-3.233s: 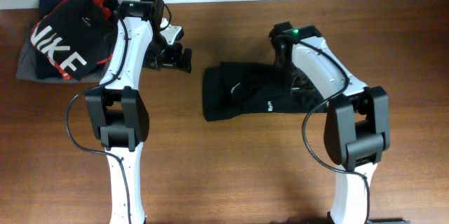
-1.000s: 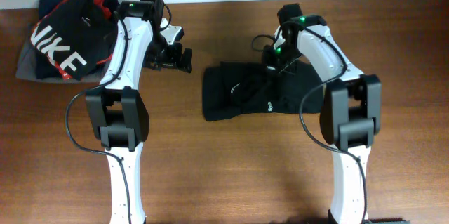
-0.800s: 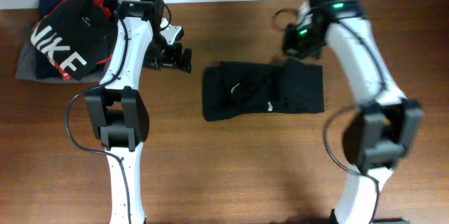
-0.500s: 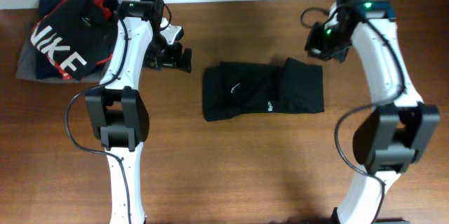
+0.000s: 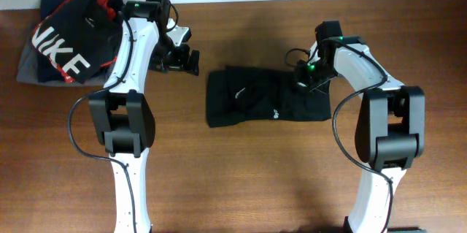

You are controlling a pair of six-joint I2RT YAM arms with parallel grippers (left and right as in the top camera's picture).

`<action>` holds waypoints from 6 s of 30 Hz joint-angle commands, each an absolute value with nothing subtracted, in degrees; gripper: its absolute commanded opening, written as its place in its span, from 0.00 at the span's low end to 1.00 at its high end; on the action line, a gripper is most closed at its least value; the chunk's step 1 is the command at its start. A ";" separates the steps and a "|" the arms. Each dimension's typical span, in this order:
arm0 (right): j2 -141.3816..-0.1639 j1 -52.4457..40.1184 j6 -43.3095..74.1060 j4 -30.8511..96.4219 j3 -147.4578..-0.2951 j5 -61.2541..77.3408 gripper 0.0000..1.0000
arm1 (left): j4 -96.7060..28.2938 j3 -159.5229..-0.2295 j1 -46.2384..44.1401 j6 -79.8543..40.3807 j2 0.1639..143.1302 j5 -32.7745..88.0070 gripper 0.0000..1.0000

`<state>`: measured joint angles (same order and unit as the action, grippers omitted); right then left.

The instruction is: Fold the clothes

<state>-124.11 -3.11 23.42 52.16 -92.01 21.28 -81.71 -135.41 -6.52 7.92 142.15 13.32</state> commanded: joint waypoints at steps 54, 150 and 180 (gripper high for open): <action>-89.97 -2.55 24.67 73.80 -89.58 1.23 0.99 | -83.66 -130.74 -6.59 9.63 142.82 21.43 0.99; -106.78 -2.55 22.94 61.19 -88.99 8.12 0.71 | -49.93 -104.27 -15.25 -6.24 143.00 37.74 0.99; -118.15 -6.92 24.51 52.51 -88.77 15.03 0.53 | -49.45 -104.29 -21.71 -6.63 145.51 43.66 0.99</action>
